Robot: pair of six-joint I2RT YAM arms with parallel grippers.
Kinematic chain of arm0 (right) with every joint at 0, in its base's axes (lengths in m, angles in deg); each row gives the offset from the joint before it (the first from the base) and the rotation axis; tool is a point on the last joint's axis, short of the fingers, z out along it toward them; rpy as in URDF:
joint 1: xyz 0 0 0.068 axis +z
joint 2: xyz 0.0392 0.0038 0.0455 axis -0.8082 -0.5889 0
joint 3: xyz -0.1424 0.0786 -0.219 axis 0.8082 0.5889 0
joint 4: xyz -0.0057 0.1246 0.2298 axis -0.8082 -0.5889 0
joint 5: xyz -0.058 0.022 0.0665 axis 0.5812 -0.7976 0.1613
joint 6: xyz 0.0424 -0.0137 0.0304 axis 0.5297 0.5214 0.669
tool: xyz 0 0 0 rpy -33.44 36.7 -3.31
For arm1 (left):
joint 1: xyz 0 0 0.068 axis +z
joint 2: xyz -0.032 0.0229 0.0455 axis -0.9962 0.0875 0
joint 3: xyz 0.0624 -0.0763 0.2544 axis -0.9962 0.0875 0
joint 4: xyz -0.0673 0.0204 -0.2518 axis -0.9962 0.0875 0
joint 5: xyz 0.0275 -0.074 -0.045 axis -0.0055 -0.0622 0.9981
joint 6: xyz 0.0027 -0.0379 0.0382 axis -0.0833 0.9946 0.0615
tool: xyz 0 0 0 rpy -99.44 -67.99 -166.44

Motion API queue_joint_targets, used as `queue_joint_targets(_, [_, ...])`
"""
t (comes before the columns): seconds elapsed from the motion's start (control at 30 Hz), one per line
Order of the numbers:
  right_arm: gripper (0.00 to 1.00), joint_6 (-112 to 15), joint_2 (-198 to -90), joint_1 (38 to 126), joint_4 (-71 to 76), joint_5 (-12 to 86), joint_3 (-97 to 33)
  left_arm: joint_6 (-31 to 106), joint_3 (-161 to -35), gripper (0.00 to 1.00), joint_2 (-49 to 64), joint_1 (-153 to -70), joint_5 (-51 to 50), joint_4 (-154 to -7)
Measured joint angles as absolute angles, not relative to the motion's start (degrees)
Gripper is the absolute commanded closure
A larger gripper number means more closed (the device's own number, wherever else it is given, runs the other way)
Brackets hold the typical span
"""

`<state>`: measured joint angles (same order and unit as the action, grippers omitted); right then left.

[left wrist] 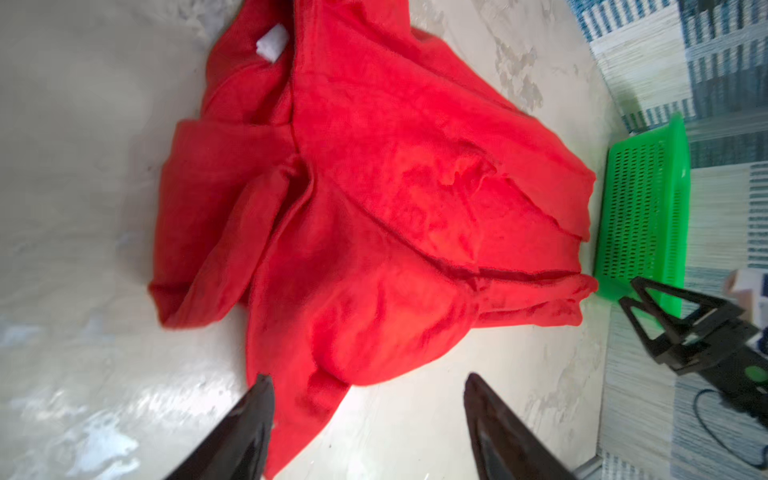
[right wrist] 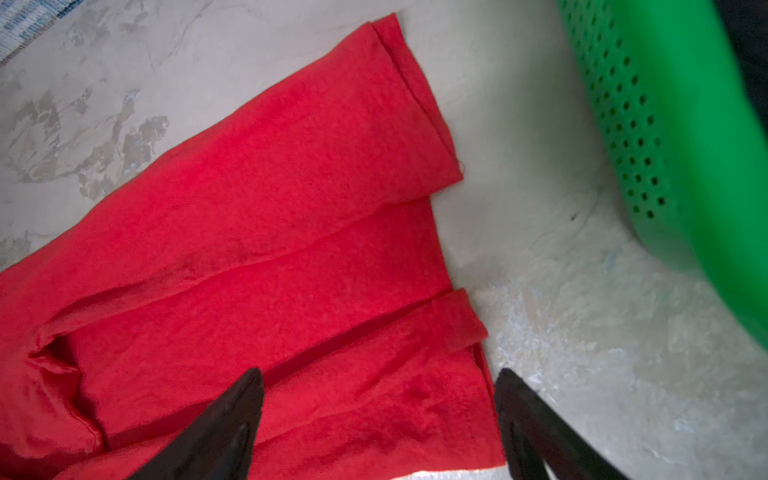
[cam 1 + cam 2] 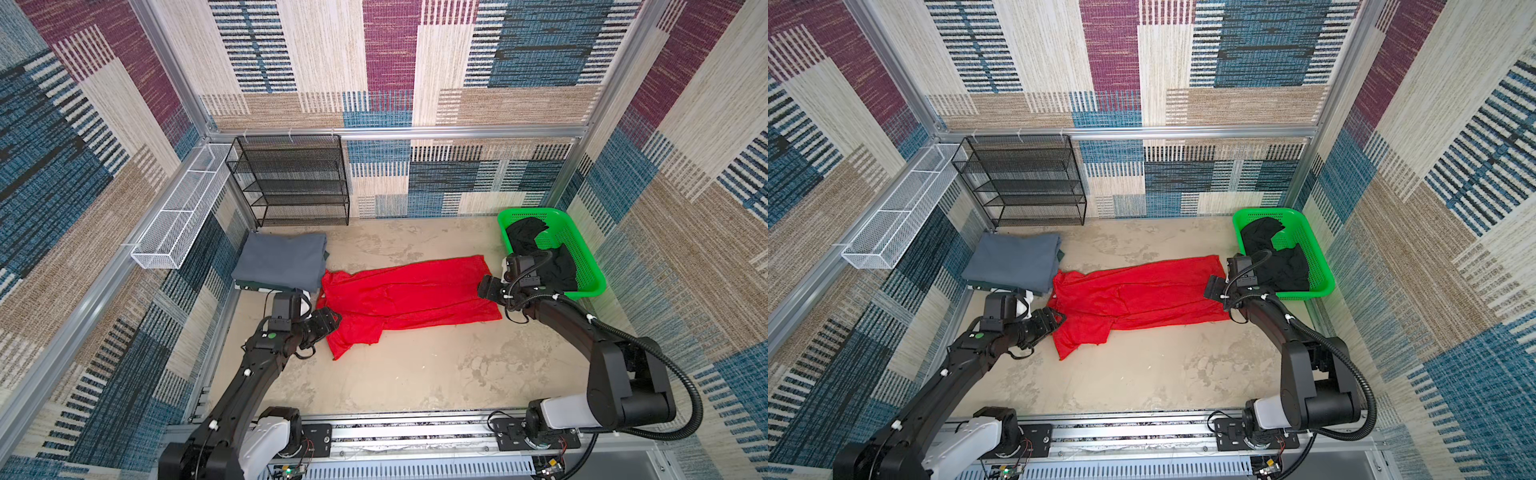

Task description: Fold and stack the t-shirts

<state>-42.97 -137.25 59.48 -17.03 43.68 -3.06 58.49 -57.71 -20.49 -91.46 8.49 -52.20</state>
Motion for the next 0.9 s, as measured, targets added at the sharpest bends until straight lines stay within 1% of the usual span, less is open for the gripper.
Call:
queue_joint_targets(0.13, [0.12,-42.84,-137.42,59.46,-17.36,42.72,-3.43,59.39,-52.29,0.29,-26.96,-95.02,5.5,-49.14])
queue_joint_targets(0.2, [0.12,-42.71,-137.6,59.46,-17.38,42.37,-3.52,60.33,-50.26,0.29,-28.25,-96.6,5.02,-47.87])
queue_joint_targets(0.23, [0.1,-42.64,-137.6,59.46,-17.43,42.39,-3.49,60.65,-49.41,0.29,-28.53,-97.36,4.19,-47.37])
queue_joint_targets(0.27, [0.07,-42.51,-137.62,59.46,-17.41,42.37,-3.49,61.07,-48.95,0.29,-28.49,-97.73,3.66,-47.04])
queue_joint_targets(0.3, [0.01,-42.32,-137.6,59.46,-17.36,42.35,-3.45,61.27,-48.67,0.3,-28.31,-97.89,3.16,-46.76])
queue_joint_targets(0.4, [0.01,-42.32,-136.73,59.46,-16.53,41.45,-2.18,61.33,-48.51,0.32,-26.61,-98.17,1.98,-46.69])
queue_joint_targets(0.53, [0.01,-42.32,-133.75,59.46,-14.56,40.07,0.31,61.51,-47.9,0.41,-22.39,-98.63,0.89,-48.44])
queue_joint_targets(0.63, [0.02,-42.08,-133.25,59.48,-13.27,39.03,0.92,61.55,-48.03,0.54,-18.43,-99.13,1.13,-51.48])
queue_joint_targets(0.7, [0.02,-42.01,-133.49,59.48,-12.62,38.37,1.05,61.59,-48.47,0.66,-15.94,-99.35,1.34,-53.58])
queue_joint_targets(0.77, [0.02,-41.84,-134.15,59.48,-11.85,37.67,1.1,61.64,-48.93,0.85,-14.26,-99.37,1.54,-54.47])
queue_joint_targets(0.8, [0.01,-41.66,-134.5,59.48,-11.72,37.32,1.12,61.66,-49.15,0.91,-13.87,-99.37,1.56,-54.19])
queue_joint_targets(0.87, [0.02,-41.59,-135.11,59.48,-11.44,36.99,1.21,61.64,-50.09,1.0,-13.69,-99.37,1.56,-53.27])
queue_joint_targets(0.9, [0.01,-41.44,-135.35,59.48,-11.42,36.84,1.23,61.68,-50.79,1.0,-13.82,-99.37,1.56,-52.9])
